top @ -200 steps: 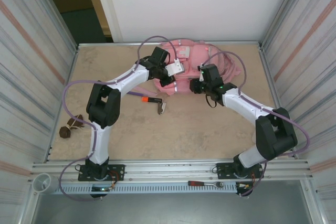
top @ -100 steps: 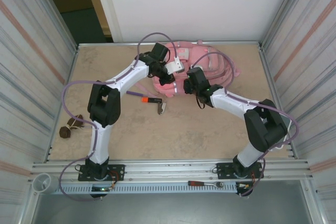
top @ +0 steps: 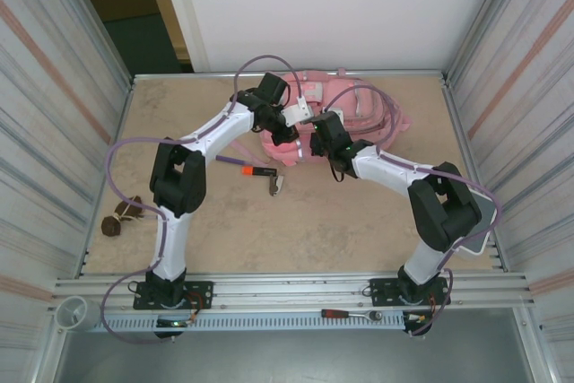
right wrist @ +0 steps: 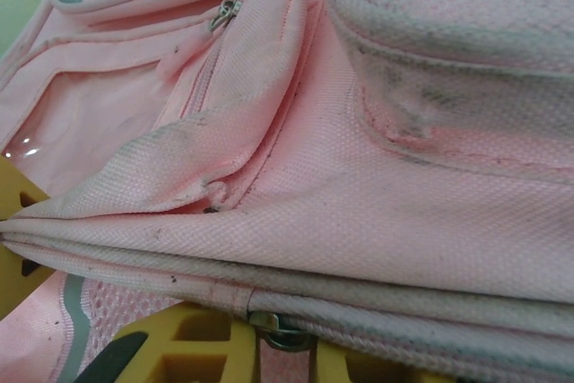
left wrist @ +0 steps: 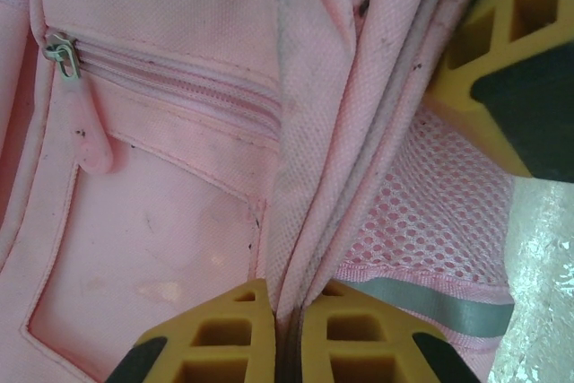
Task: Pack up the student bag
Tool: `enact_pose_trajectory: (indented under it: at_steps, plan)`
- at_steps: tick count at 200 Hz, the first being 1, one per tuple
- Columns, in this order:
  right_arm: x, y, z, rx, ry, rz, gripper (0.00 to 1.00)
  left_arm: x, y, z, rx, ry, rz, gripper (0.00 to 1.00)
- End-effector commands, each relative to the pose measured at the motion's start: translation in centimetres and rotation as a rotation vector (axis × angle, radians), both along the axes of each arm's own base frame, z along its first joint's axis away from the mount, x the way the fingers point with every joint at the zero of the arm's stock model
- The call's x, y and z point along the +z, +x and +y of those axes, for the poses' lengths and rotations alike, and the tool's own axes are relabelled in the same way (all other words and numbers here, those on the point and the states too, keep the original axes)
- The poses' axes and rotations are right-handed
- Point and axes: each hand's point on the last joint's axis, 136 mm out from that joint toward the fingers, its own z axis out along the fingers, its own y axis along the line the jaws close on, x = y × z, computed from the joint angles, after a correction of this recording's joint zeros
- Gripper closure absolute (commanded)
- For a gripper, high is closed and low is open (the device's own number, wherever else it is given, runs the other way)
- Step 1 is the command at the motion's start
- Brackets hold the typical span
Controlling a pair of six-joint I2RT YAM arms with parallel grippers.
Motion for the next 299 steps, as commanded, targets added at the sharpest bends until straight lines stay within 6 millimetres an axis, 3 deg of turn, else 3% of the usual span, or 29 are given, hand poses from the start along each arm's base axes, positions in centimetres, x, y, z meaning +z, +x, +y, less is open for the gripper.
enact_pose_trajectory:
  at_steps: [1, 55, 172, 211, 226, 231, 253, 299]
  plan:
    - [1.8, 1.0, -0.1, -0.039, 0.023, -0.046, 0.91, 0.5, -1.1, -0.9, -0.024, -0.043, 0.06, 1.0]
    - [2.5, -0.1, -1.8, -0.004, 0.097, 0.001, 1.0, 0.1, -0.3, 0.0, 0.002, -0.006, 0.029, 1.0]
    - [1.6, -3.6, -9.7, 0.025, 0.375, 0.251, 1.0, -0.2, 0.9, 1.4, 0.015, 0.024, -0.056, 1.0]
    - [0.3, -3.9, -12.8, -0.033, 0.41, 0.315, 1.0, -1.0, 0.7, 1.5, 0.006, 0.027, -0.05, 1.0]
    - [-0.1, -3.5, -12.9, -0.023, 0.426, 0.321, 1.0, -1.1, 0.4, 1.2, -0.009, 0.013, -0.041, 1.0]
    - [-0.2, -3.3, -12.8, -0.013, 0.425, 0.317, 1.0, 0.4, 0.3, 1.1, -0.014, -0.008, -0.062, 1.0]
    - [0.0, -2.4, -12.1, 0.034, 0.445, 0.29, 1.0, 0.6, -0.3, 0.6, -0.032, -0.027, -0.052, 1.0]
    - [-1.2, -1.3, -12.0, 0.015, 0.355, 0.263, 0.84, 0.5, -0.9, -0.1, -0.056, -0.03, -0.049, 1.0]
